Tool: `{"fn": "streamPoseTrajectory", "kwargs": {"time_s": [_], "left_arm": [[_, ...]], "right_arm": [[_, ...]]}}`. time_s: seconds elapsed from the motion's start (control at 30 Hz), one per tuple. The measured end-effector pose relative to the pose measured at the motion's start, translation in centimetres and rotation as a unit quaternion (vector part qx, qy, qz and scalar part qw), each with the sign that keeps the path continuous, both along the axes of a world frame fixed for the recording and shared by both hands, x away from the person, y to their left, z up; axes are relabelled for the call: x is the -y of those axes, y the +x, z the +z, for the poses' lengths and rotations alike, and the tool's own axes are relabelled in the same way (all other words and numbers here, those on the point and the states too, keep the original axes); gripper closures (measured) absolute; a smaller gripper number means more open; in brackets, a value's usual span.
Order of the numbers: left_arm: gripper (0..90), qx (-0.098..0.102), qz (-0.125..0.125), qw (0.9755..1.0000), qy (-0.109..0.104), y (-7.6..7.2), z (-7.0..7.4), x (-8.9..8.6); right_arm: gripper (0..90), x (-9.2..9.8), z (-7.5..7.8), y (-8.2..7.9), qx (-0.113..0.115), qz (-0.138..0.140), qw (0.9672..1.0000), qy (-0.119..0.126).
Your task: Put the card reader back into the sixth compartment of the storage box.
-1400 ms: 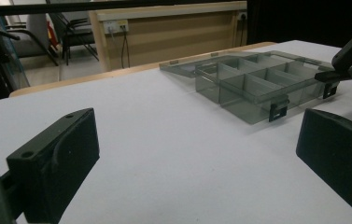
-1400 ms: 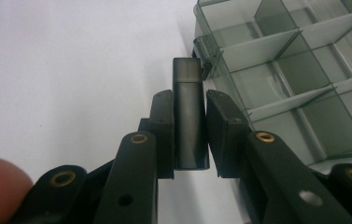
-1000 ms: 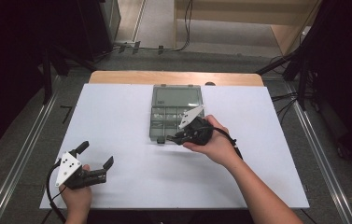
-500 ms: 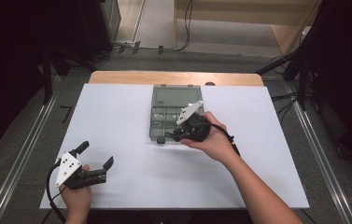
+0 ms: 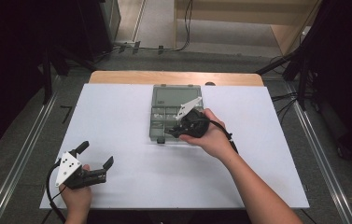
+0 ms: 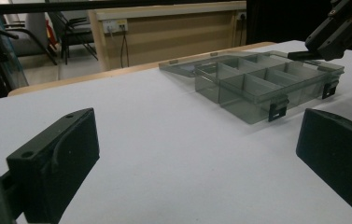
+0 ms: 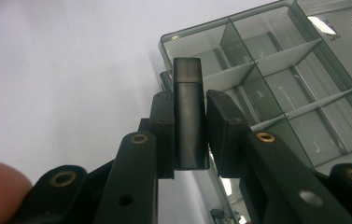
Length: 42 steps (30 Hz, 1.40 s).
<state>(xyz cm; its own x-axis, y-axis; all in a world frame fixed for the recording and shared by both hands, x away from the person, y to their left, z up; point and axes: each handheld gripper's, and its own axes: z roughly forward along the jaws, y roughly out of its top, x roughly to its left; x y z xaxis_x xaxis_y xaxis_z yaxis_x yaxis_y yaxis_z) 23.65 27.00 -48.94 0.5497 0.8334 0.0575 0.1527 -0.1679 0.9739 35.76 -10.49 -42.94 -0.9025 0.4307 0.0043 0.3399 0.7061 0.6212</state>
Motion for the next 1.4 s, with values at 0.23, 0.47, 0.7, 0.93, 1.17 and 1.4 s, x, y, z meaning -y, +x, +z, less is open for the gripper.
{"fn": "streamPoseTrajectory", "kwargs": {"time_s": [0.23, 0.47, 0.7, 0.93, 1.17, 1.4], "left_arm": [[0.0, 0.001, -0.001, 1.0000, 0.000, 0.0, 0.0, 0.0], [0.0, 0.000, -0.001, 1.0000, -0.001, 0.0, 0.0, 0.0], [0.0, 0.000, -0.002, 1.0000, -0.001, 0.0, 0.0, -0.1], [0.0, 0.000, -0.002, 1.0000, -0.001, 0.0, 0.0, -0.1], [0.0, 0.001, -0.003, 1.0000, -0.001, 0.0, 0.0, -0.1], [0.0, 0.000, -0.002, 1.0000, -0.001, 0.0, 0.0, -0.1]], "right_arm": [[71.1, -0.2, -0.3, 0.5, -0.006, -0.009, 0.9999, 0.000], [71.1, -0.2, -0.7, 1.0, -0.012, -0.023, 0.9997, -0.001], [71.1, -0.5, -1.2, 1.8, -0.023, -0.049, 0.9985, -0.003], [70.7, -0.7, -1.4, 2.2, -0.020, -0.075, 0.9969, -0.014], [49.1, -0.3, -1.1, 2.2, -0.018, -0.104, 0.9943, 0.013], [17.0, 1.2, -0.6, 2.0, -0.014, -0.131, 0.9901, 0.049]]}}
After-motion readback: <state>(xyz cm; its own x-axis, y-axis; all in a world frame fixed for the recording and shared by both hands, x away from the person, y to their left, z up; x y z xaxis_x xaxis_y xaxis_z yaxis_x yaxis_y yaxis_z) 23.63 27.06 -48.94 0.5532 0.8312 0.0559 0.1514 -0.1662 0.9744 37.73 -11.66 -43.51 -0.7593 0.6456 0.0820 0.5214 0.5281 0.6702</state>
